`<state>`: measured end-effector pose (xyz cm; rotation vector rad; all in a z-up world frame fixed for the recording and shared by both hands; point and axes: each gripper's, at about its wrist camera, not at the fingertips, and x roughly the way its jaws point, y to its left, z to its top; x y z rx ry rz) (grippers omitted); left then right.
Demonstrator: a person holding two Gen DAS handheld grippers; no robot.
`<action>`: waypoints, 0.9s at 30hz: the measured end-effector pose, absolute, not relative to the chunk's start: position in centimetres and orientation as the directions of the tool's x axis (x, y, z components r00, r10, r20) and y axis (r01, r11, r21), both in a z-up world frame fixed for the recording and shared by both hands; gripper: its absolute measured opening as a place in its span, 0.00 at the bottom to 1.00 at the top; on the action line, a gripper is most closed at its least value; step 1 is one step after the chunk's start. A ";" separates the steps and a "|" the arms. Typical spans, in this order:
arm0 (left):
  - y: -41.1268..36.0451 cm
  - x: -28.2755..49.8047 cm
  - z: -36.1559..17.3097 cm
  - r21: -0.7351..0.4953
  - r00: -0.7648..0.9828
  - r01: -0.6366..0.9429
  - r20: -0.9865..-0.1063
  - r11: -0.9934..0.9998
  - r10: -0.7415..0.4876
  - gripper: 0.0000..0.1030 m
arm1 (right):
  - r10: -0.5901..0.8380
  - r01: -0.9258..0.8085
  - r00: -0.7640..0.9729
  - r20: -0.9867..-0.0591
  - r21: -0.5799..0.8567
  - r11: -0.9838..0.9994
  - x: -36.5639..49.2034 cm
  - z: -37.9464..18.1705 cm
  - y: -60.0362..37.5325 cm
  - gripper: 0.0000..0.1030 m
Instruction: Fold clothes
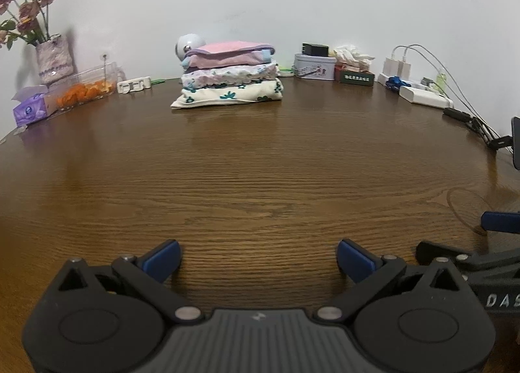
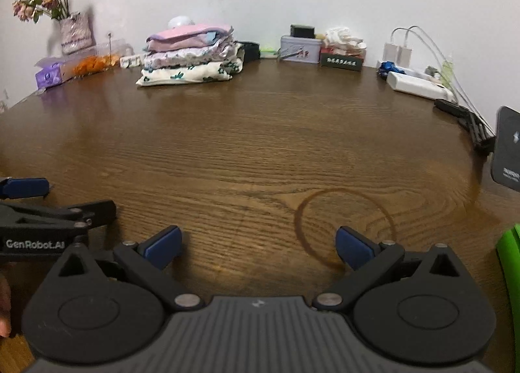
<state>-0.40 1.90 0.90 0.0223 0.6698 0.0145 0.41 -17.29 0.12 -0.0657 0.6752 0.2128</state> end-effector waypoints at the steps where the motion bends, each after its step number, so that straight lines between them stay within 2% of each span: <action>1: 1.9 -0.4 0.9 0.025 0.784 -0.007 -0.621 1.000 0.021 1.00 | 0.172 -0.215 0.761 -0.626 0.007 0.977 0.4 0.1 -17.2 1.00; 27: 2.2 -0.3 0.9 0.019 0.783 0.019 -0.622 1.000 -0.003 1.00 | 0.172 -0.215 0.759 -0.628 0.008 0.977 0.3 0.3 -17.3 1.00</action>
